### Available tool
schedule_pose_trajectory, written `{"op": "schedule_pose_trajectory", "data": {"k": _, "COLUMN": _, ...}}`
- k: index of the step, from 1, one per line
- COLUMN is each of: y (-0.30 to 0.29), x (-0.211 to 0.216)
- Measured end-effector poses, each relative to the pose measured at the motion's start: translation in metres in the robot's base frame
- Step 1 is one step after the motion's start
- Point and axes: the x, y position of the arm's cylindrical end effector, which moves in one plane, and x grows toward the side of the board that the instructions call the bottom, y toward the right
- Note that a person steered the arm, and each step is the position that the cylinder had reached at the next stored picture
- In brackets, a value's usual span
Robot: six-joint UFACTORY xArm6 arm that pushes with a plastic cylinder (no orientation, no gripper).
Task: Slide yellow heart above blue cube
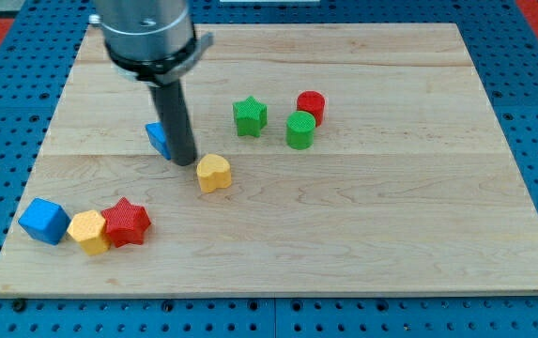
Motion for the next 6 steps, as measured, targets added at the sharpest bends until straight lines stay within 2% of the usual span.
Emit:
{"op": "schedule_pose_trajectory", "data": {"k": 1, "y": 0.073, "x": 0.000}}
{"op": "schedule_pose_trajectory", "data": {"k": 2, "y": 0.104, "x": 0.002}}
{"op": "schedule_pose_trajectory", "data": {"k": 3, "y": 0.082, "x": 0.014}}
{"op": "schedule_pose_trajectory", "data": {"k": 5, "y": -0.057, "x": 0.019}}
{"op": "schedule_pose_trajectory", "data": {"k": 6, "y": -0.024, "x": 0.017}}
